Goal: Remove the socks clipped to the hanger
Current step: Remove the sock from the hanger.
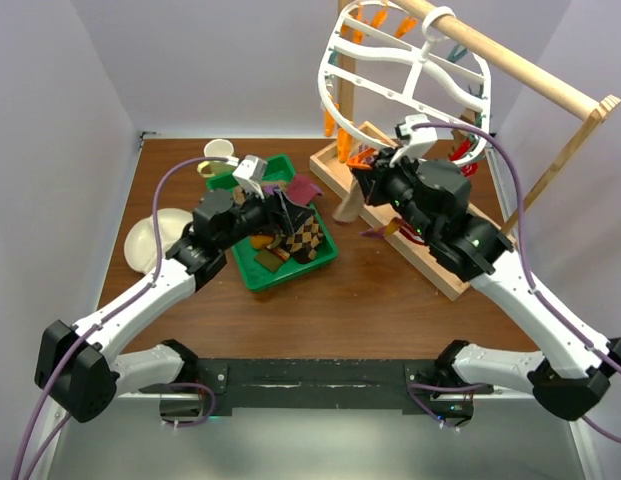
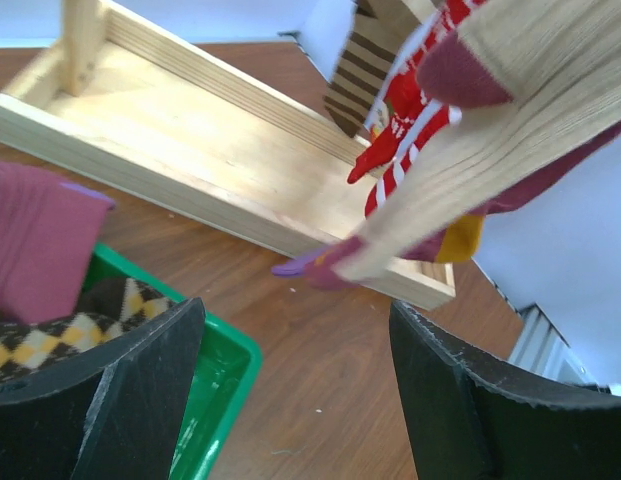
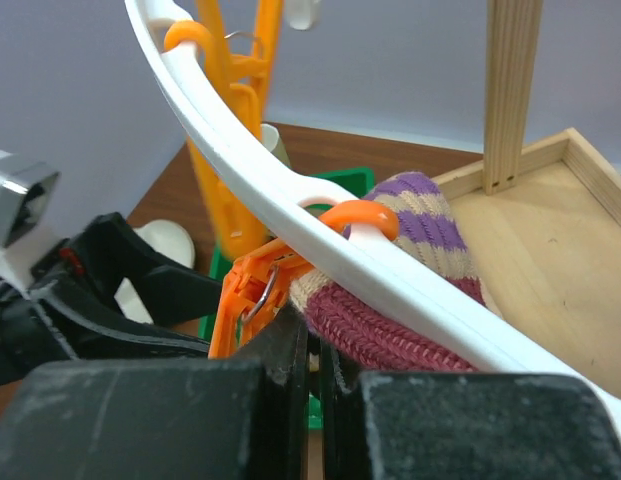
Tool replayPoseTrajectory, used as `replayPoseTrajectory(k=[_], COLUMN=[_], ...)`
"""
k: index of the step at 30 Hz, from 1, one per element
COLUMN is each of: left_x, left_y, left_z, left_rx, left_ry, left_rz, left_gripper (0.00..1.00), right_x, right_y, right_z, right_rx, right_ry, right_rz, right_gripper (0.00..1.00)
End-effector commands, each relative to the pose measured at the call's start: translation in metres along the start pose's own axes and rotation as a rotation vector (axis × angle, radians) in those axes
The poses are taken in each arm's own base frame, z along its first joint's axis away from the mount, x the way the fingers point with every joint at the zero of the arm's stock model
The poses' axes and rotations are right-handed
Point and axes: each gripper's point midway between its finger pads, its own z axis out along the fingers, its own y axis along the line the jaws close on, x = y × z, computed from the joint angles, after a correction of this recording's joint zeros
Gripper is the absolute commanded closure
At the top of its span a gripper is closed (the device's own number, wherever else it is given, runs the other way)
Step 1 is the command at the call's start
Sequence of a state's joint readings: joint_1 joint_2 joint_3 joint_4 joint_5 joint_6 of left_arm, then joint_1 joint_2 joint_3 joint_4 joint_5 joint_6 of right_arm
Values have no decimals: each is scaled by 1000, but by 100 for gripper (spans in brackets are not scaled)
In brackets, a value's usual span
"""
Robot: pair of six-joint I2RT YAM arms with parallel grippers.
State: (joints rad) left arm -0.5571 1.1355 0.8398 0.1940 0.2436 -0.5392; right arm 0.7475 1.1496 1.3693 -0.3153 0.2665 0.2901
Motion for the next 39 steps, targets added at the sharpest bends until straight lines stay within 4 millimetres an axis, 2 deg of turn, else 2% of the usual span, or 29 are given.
replayPoseTrajectory(k=[1, 3, 5, 9, 13, 21, 22, 23, 26, 33, 39], left_x=[-17, -11, -9, -2, 2, -7, -6, -8, -9, -1, 9], left_y=[-45, -58, -69, -83, -94, -120, -123, -126, -134, -145, -156], left_z=[9, 13, 13, 16, 16, 11, 11, 11, 11, 28, 44], left_rx=[152, 193, 244, 308, 354, 446, 456, 465, 486, 492, 495], left_ry=[-42, -24, -19, -3, 10, -14, -14, -18, -24, -18, -25], left_rz=[58, 70, 77, 85, 92, 130, 134, 141, 148, 182, 205], left_gripper=[21, 21, 21, 21, 21, 22, 22, 22, 22, 22, 17], right_x=[19, 19, 30, 42, 41, 42, 41, 49, 47, 42, 37], right_y=[25, 27, 28, 25, 16, -1, -11, -18, -27, -12, -4], right_z=[-21, -32, -39, -57, -74, -79, -77, -75, -74, -77, -78], right_rx=[-157, -186, -220, -240, -226, -133, -71, -30, 30, -44, -73], right_ry=[48, 43, 64, 82, 72, 89, 82, 120, 126, 137, 152], right_rz=[-15, -8, -8, -2, 2, 9, 23, 12, 11, 24, 28], right_gripper=[100, 100, 100, 100, 98, 99, 98, 99, 100, 98, 98])
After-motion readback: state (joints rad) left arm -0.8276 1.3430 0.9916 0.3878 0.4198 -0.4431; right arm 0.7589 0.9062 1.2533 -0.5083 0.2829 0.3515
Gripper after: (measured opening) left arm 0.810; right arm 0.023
